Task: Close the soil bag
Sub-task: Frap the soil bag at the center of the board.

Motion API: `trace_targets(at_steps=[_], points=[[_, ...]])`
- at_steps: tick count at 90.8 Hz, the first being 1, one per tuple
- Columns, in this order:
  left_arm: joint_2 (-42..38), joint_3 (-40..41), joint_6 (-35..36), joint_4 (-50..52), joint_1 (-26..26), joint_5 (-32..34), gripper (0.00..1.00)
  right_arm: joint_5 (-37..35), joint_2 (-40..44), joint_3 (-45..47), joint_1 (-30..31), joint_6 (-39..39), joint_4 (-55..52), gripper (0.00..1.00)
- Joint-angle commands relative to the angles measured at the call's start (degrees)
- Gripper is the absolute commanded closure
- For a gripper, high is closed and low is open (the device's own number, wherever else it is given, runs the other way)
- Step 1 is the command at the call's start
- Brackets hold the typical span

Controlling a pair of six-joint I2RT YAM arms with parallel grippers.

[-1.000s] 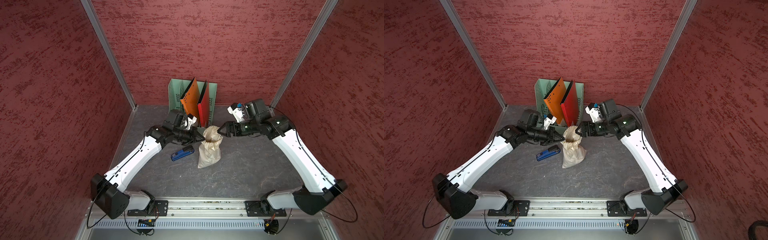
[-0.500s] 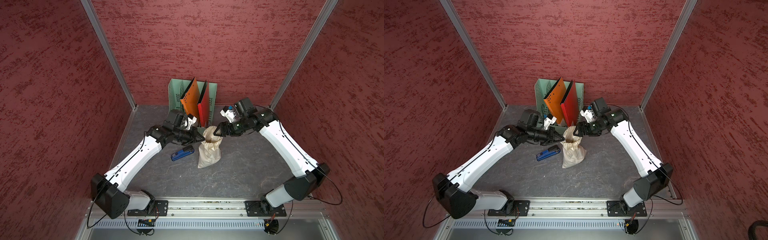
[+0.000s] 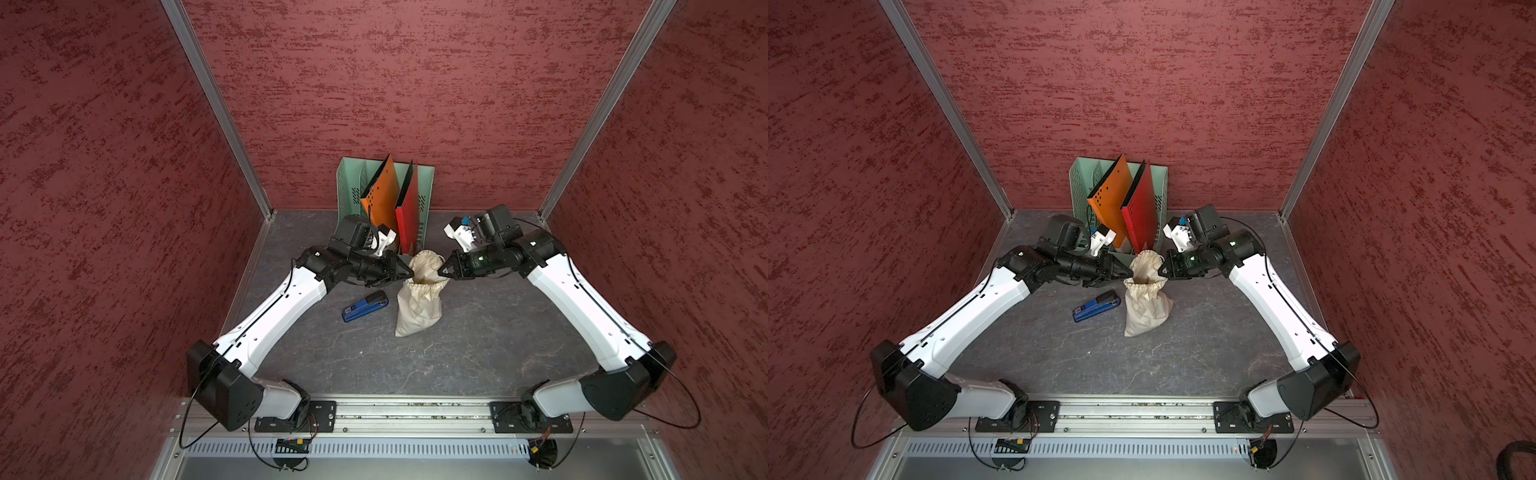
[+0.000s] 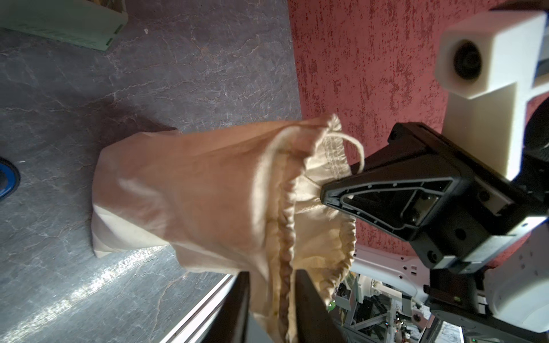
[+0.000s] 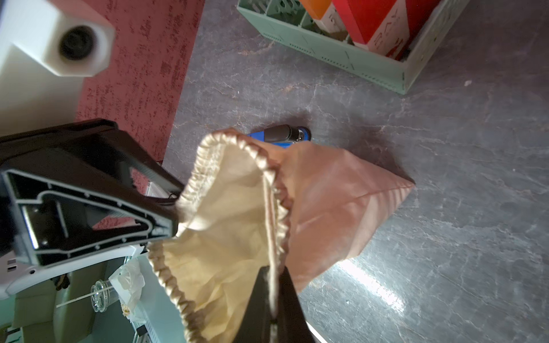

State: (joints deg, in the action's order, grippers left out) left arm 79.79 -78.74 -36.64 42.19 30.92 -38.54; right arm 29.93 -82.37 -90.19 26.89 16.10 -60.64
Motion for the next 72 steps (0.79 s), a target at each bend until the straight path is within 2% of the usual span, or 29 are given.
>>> trace_targets(at_steps=[1,17,28,49,56,63,72], points=[[1.38,-4.20,3.69,2.99,-1.19,-0.33,0.02,1.69,1.16,0.24,-0.07,0.28,3.43,1.00],[7.24,-14.53,12.17,15.86,-0.45,2.66,0.00,2.07,1.33,0.36,-0.04,0.34,3.79,1.00],[12.80,-21.17,17.14,26.45,1.04,8.23,0.00,2.15,1.33,0.45,-0.03,0.45,4.06,1.00],[20.33,-28.17,20.05,34.28,4.36,13.88,0.01,2.26,1.96,0.92,-0.02,1.07,4.39,1.00],[22.37,-30.73,20.39,36.62,4.93,15.94,0.14,2.02,2.34,1.35,-0.09,1.18,4.39,1.00],[22.87,-32.30,20.71,38.22,4.94,17.24,0.40,1.61,2.93,1.95,-0.04,1.34,4.31,1.00],[22.06,-33.22,21.20,39.46,4.55,17.71,0.49,1.05,3.74,2.92,-0.09,1.64,4.43,1.00]])
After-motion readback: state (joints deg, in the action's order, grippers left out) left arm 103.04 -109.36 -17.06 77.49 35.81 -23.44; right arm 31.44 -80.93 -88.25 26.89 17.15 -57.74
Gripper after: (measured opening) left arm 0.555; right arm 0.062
